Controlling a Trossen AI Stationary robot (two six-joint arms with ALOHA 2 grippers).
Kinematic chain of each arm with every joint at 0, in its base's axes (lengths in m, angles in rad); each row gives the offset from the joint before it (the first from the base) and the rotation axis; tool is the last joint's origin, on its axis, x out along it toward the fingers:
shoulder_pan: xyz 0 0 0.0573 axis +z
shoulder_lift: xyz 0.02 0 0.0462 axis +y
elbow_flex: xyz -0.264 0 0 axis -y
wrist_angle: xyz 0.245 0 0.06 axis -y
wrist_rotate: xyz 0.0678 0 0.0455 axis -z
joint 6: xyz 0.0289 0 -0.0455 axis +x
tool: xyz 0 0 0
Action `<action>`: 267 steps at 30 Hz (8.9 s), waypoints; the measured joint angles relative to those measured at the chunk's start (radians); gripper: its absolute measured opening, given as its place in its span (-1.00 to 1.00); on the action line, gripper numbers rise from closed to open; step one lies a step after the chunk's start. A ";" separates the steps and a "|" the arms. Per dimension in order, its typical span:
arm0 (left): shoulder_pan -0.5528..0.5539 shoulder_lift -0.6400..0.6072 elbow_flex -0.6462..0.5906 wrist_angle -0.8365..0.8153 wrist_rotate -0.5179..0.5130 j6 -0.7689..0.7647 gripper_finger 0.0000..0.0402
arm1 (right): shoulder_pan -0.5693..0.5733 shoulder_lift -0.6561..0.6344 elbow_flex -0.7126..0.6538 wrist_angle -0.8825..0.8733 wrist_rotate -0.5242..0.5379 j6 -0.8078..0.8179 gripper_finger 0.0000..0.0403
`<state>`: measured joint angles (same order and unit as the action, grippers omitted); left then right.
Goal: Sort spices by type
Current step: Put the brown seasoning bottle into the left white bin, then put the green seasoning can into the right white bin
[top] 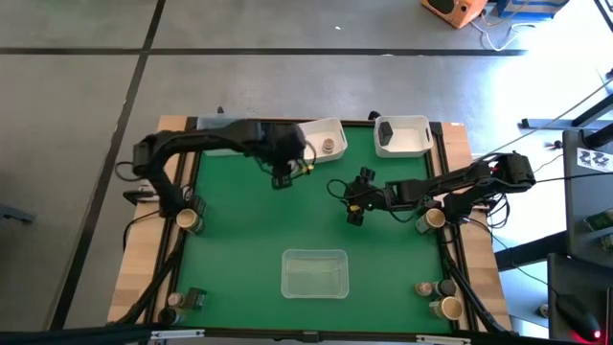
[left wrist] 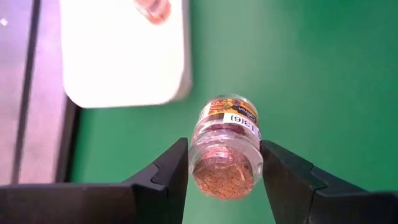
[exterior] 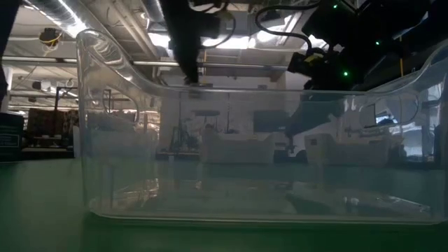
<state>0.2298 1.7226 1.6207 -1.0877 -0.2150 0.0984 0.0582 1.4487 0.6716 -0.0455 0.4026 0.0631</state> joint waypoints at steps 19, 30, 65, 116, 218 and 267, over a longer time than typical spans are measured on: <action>0.270 0.318 0.292 0.042 -0.014 0.198 -0.21 | 0.000 0.008 0.000 -0.006 0.038 0.075 0.24; 0.319 0.441 0.292 0.057 -0.013 0.220 -0.21 | 0.000 0.015 0.001 -0.004 0.105 0.088 0.24; 0.323 0.482 0.283 0.093 0.005 0.228 0.08 | 0.000 0.015 0.000 -0.004 0.112 0.090 0.24; -0.068 -0.260 -0.164 -0.437 -0.190 -0.507 0.20 | 0.001 0.016 0.000 0.076 0.102 0.116 0.24; -0.162 -0.372 -0.502 -0.442 0.008 -0.563 0.20 | 0.000 0.016 0.000 0.107 0.129 0.089 0.24; -0.159 -0.383 -0.861 -0.284 0.024 -0.330 0.01 | 0.001 0.016 0.000 0.131 0.110 0.089 0.24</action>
<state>0.0705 1.3396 0.7594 -1.3713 -0.1914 -0.2319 0.0589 1.4643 0.6716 0.0853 0.5130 0.1520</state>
